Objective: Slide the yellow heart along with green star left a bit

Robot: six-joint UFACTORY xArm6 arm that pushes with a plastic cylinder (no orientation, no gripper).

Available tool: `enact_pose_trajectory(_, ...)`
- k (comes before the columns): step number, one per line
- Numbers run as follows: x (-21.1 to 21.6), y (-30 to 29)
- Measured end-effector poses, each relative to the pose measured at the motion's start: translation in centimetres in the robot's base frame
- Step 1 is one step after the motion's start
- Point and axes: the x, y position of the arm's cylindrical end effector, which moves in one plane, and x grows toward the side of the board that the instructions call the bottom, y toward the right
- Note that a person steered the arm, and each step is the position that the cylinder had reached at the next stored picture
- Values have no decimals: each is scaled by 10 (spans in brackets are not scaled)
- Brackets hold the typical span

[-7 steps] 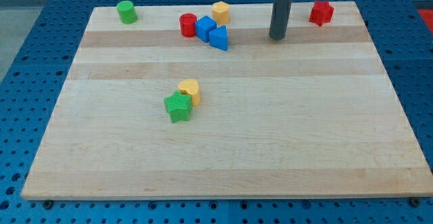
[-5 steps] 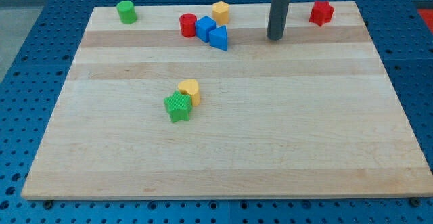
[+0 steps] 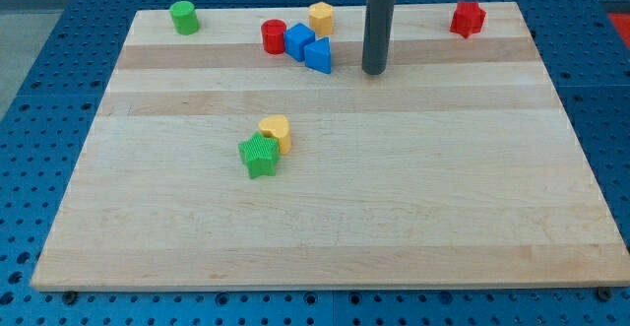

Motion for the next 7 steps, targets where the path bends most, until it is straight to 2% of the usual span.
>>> enact_pose_trajectory(1, 12, -10)
enact_pose_trajectory(5, 128, -65)
enact_pose_trajectory(7, 136, -108)
